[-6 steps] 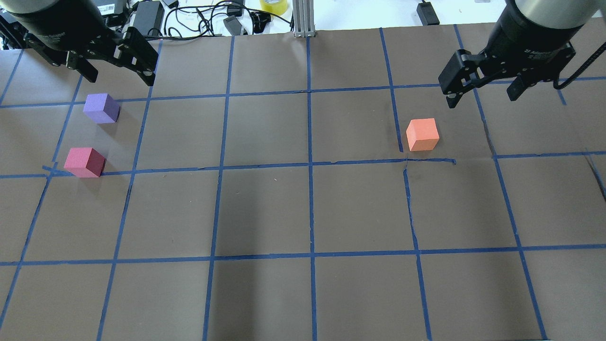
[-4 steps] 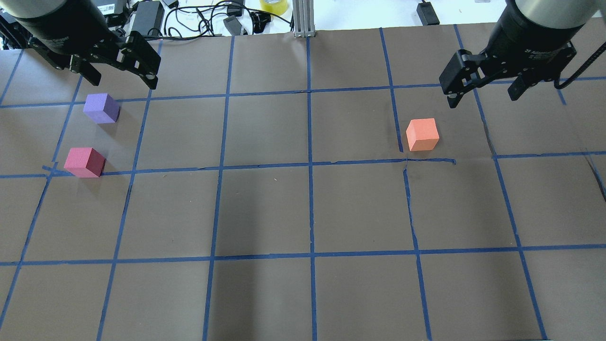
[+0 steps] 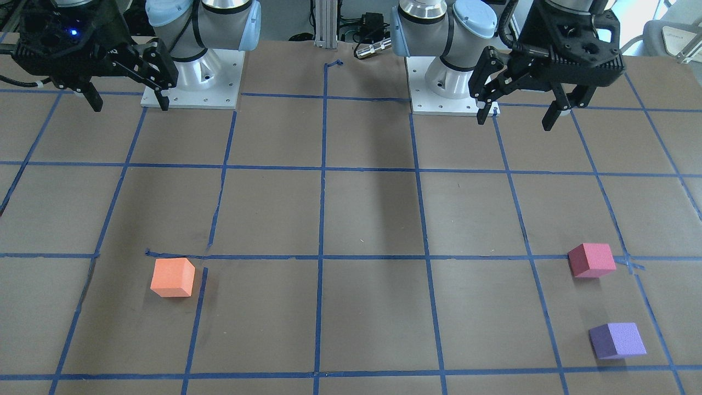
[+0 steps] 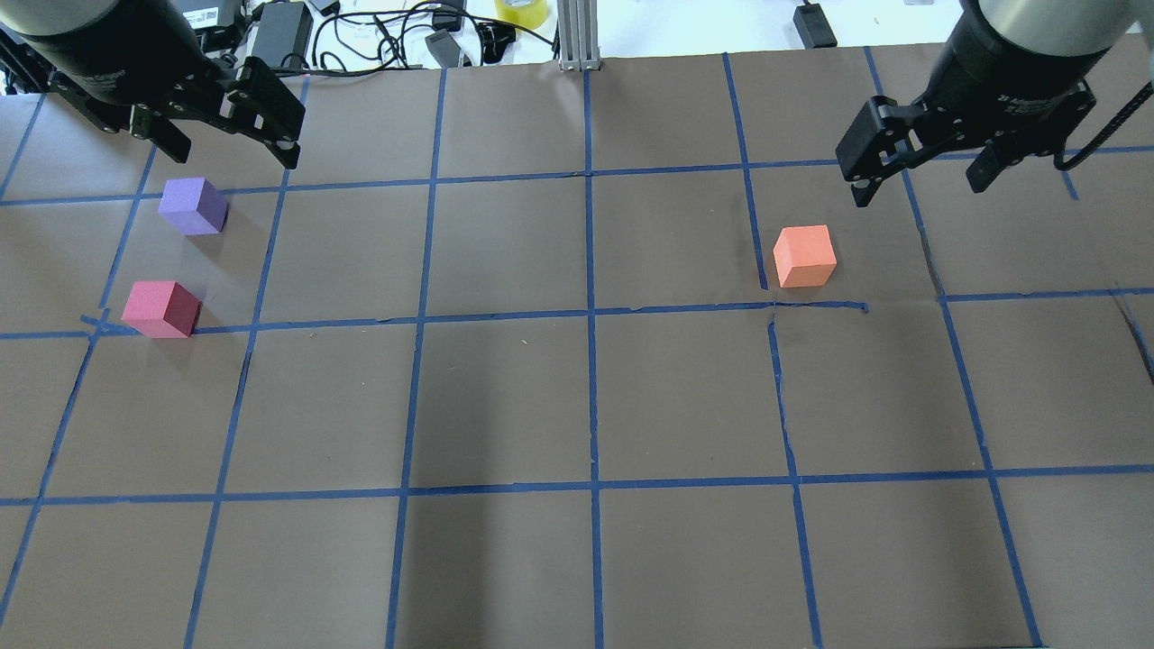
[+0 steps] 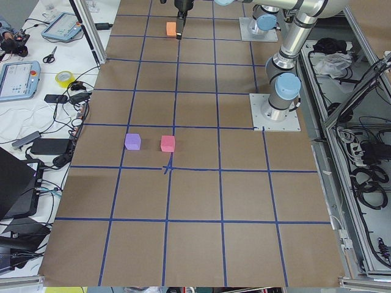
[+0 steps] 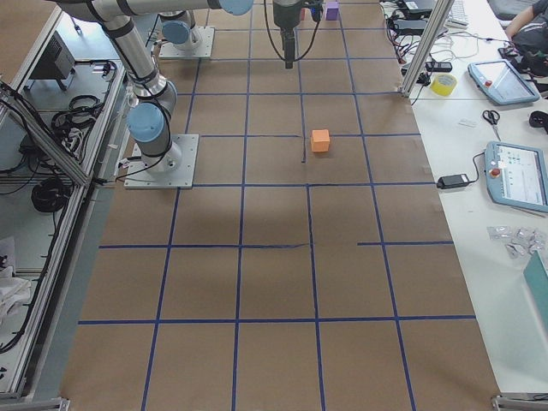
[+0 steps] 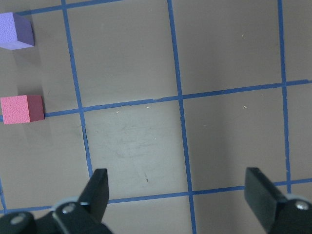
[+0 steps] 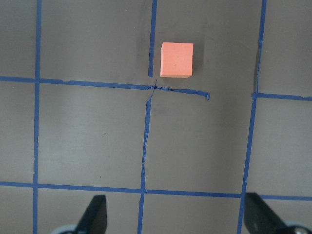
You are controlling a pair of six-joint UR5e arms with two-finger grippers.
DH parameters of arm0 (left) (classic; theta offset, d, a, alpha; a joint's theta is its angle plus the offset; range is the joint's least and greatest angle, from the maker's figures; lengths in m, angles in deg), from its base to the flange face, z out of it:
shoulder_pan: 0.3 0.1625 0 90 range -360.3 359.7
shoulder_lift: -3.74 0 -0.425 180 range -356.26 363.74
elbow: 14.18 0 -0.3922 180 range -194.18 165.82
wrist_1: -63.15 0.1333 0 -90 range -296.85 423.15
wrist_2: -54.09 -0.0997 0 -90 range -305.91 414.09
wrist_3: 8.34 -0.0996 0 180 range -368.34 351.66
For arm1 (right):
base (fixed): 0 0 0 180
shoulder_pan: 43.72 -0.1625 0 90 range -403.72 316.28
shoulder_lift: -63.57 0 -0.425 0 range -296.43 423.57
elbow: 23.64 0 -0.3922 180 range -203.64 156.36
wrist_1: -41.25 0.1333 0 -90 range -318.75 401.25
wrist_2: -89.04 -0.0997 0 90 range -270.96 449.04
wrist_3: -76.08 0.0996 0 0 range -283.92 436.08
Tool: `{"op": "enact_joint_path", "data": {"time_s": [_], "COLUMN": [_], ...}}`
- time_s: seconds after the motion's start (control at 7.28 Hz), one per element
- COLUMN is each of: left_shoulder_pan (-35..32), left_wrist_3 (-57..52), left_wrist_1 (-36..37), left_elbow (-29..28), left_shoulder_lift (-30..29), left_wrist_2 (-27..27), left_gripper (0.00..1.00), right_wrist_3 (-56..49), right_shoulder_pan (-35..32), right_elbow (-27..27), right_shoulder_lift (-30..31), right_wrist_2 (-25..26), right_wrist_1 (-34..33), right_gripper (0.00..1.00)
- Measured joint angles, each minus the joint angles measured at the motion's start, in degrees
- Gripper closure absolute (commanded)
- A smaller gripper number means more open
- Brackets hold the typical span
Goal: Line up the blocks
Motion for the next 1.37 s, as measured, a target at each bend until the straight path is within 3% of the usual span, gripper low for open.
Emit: {"op": "enact_joint_path", "data": {"time_s": [1.37], "left_shoulder_pan": [0.0], "left_wrist_3": [0.18], "left_wrist_1": [0.1], "left_elbow": [0.33], "left_shoulder_lift": [-0.28], "left_wrist_2": [-0.06], "left_gripper": [0.0], "right_wrist_3": [-0.83], "right_shoulder_pan": [0.41], "right_elbow": [-0.69], "right_shoulder_lift": [-0.83], "right_wrist_2": [0.34], "right_wrist_1": [-0.81], "right_gripper": [0.0]}}
